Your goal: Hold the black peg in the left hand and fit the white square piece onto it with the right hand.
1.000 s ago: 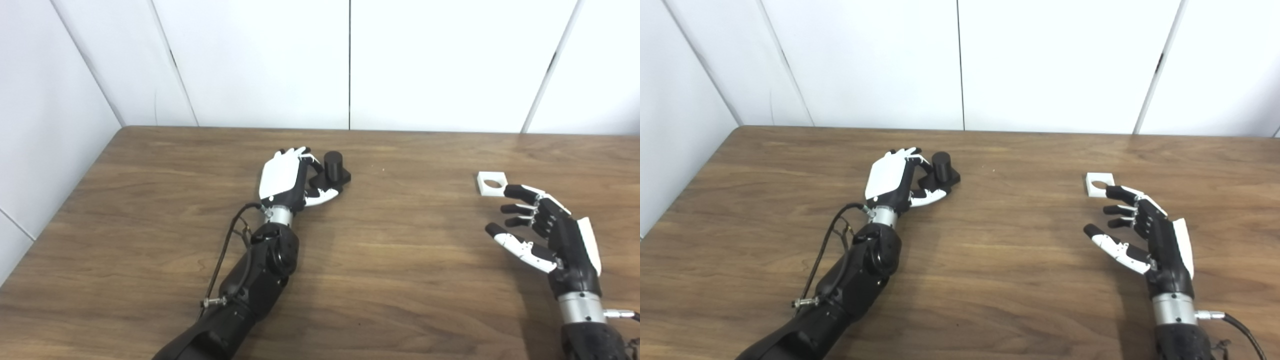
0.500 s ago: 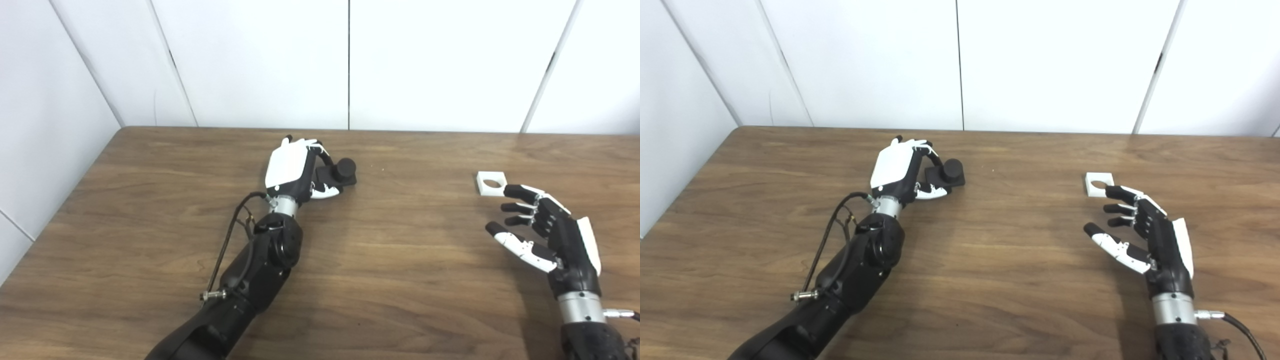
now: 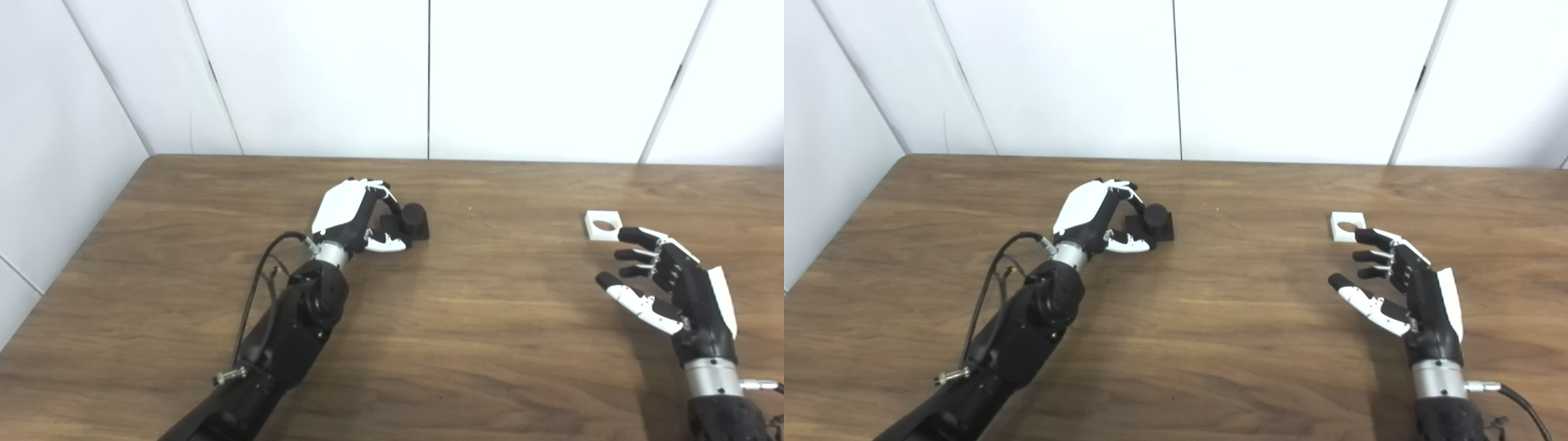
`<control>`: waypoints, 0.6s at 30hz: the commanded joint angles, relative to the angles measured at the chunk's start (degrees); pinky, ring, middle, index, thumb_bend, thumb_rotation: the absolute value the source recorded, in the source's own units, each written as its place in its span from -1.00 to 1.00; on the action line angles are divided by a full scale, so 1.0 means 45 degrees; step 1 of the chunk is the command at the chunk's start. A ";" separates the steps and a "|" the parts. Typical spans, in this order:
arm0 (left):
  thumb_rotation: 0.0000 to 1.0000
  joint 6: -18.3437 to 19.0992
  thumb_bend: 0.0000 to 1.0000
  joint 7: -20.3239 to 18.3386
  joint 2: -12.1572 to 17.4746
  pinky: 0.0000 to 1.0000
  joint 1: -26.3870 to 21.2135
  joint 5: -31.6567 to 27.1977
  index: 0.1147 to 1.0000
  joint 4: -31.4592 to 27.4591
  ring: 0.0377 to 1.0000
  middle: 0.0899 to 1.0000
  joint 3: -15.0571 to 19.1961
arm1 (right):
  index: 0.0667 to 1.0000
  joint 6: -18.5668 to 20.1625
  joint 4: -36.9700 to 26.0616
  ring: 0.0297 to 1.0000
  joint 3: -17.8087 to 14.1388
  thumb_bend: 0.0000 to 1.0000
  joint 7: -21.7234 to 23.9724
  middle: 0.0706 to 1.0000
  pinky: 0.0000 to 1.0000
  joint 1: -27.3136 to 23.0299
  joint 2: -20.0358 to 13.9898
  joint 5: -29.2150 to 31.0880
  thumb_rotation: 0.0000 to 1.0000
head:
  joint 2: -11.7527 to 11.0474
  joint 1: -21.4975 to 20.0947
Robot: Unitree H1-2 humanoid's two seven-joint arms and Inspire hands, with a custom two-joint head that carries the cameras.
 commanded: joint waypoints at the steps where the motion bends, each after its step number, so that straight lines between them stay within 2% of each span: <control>1: -0.83 -0.0516 0.04 -0.0487 0.0420 1.00 -0.0051 -0.0184 -0.16 -0.0393 0.89 0.72 -0.0016 | 0.37 -0.0369 0.0031 0.31 -0.0069 0.16 -0.0055 0.46 0.12 0.0026 -0.0053 -0.0134 -0.55 | 0.0006 0.0007; 7: -0.82 -0.1226 0.03 -0.1725 0.0901 1.00 0.0260 -0.0813 -0.15 -0.0962 0.97 0.79 -0.0061 | 0.36 -0.0412 0.0050 0.31 -0.0090 0.15 -0.0055 0.45 0.11 0.0006 -0.0084 -0.0136 -0.54 | 0.0031 -0.0009; 18: -0.82 -0.2591 0.03 -0.3161 0.1335 1.00 0.0719 -0.1752 -0.15 -0.1616 0.97 0.82 -0.0089 | 0.37 -0.0387 0.0009 0.31 -0.0077 0.12 -0.0017 0.45 0.11 -0.0002 -0.0134 -0.0201 -0.54 | 0.0072 0.0020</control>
